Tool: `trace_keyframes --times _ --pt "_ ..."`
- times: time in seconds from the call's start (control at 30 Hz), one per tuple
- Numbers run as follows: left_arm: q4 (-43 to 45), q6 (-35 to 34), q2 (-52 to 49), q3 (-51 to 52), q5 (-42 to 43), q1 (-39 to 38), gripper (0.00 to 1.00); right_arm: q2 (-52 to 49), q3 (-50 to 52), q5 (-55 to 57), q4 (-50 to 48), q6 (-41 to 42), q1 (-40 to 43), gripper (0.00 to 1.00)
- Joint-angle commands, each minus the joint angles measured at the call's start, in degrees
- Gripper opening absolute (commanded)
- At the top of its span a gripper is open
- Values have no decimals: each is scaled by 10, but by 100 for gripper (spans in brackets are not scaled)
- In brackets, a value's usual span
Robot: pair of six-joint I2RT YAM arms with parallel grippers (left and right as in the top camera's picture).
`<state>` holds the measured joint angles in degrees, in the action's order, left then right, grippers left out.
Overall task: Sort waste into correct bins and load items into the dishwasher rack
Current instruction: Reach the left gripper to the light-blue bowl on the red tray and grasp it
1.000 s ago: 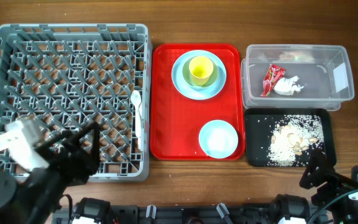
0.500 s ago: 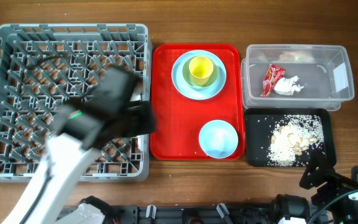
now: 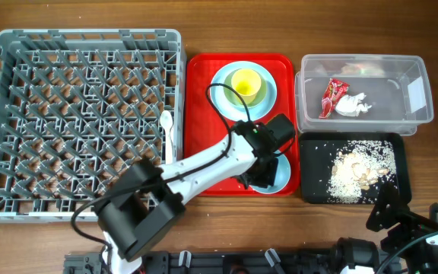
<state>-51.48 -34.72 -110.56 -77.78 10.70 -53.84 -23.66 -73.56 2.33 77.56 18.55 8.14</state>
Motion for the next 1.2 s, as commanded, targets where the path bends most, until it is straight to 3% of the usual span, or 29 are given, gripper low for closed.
trace_keyframes --times 0.0,0.5,0.63,0.77,0.87,1.07,1.1,1.13,1.17 --pt "17 -8 1 2 -63 4 29 4 1 -7 -1 -4 1 100" --pt "-42 -40 3 2 -319 43 31 4 1 -7 -1 -4 1 100" --pt "-48 -39 12 -9 -328 71 31 4 1 -7 -1 -4 1 100" --pt "-79 -39 36 -35 -288 80 12 4 1 -7 -1 -4 1 100" --pt "-77 -39 70 -36 -246 70 13 4 1 -7 -1 -4 1 100" --pt "-79 -30 136 -36 -231 42 17 4 1 -7 -1 -4 1 100" --pt "-80 -30 144 -36 -227 40 40 4 1 -7 -1 -4 1 100" --pt "-78 -30 151 -36 -216 37 45 4 1 -7 -1 -4 1 100" --pt "-73 -27 152 -36 -202 33 44 4 1 -7 -1 -4 1 100"
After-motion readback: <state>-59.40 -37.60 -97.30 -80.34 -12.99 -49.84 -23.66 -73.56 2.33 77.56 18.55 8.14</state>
